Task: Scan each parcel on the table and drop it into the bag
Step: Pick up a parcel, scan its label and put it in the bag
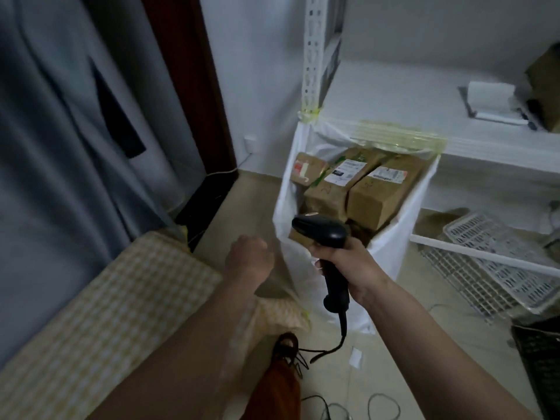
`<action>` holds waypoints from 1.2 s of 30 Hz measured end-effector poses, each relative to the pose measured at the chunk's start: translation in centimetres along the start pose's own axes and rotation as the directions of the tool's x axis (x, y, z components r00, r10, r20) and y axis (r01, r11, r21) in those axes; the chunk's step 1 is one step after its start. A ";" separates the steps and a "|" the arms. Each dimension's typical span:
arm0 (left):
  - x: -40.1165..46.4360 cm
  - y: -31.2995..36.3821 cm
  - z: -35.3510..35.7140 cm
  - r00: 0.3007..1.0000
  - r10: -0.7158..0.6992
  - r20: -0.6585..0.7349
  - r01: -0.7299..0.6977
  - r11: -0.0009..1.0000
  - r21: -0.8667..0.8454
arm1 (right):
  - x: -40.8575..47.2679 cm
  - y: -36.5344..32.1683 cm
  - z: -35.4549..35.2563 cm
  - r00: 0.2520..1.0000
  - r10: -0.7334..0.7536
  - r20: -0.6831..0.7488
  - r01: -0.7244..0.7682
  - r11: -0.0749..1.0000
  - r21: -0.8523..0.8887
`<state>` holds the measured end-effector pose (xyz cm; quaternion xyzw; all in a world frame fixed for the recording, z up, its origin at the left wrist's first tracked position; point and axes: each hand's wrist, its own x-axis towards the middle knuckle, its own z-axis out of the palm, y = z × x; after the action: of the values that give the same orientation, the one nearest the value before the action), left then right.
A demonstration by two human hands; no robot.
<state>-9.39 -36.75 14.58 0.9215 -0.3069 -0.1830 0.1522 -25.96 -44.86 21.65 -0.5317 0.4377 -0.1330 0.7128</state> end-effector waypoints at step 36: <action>-66.4 -56.8 -4.1 0.276 -0.960 -0.041 0.854 0.264 -0.449 | -43.0 29.8 53.0 0.420 0.466 0.779 0.334 0.719 -0.610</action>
<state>-28.11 48.70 12.07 0.8992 0.3515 -0.1417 0.2186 -18.63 29.24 19.04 -0.7196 0.0207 0.3789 0.5815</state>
